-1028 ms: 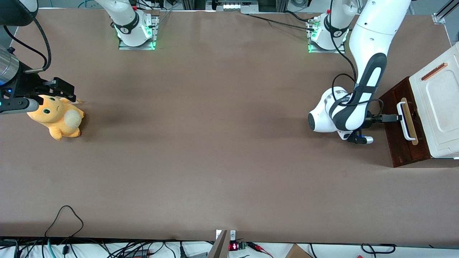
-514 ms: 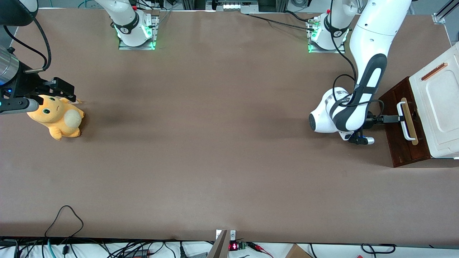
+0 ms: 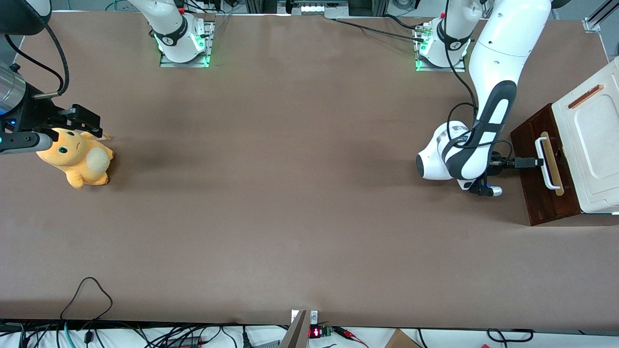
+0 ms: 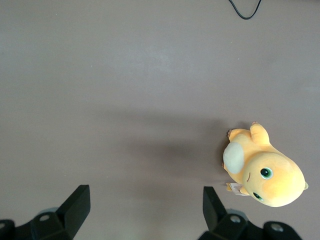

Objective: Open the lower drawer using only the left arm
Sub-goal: 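Align the open left gripper around the white bar handle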

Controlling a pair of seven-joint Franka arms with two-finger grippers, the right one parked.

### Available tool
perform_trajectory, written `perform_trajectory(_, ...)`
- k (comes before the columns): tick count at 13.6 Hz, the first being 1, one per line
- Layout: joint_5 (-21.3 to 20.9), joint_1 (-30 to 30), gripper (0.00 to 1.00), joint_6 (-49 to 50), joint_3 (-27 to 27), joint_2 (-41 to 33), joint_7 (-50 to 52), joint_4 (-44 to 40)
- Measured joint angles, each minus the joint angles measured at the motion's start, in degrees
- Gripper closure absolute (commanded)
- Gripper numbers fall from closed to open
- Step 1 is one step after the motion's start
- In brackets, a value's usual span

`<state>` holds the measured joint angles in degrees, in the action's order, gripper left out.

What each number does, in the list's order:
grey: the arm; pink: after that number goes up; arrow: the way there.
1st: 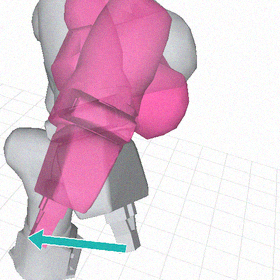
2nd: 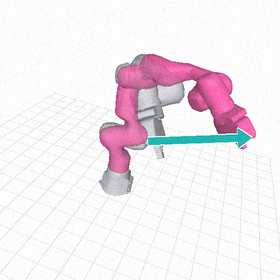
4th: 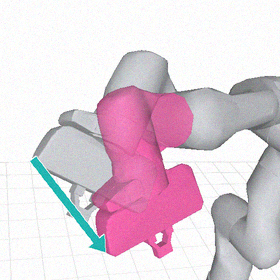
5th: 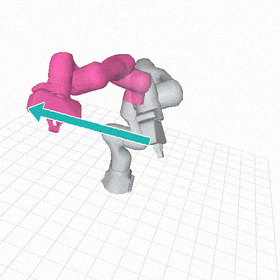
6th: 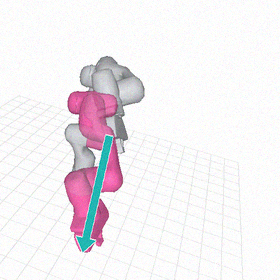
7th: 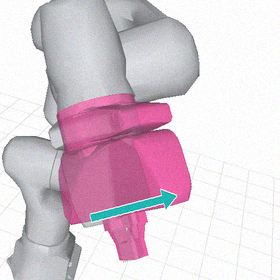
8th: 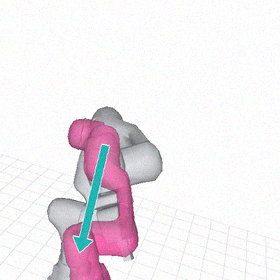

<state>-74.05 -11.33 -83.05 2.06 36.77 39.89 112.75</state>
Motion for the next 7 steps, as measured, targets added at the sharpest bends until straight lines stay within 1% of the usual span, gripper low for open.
perform_trajectory(7, -0.4, 0.3, 0.0, 0.1, -0.5, 0.7, 0.2, -0.1)
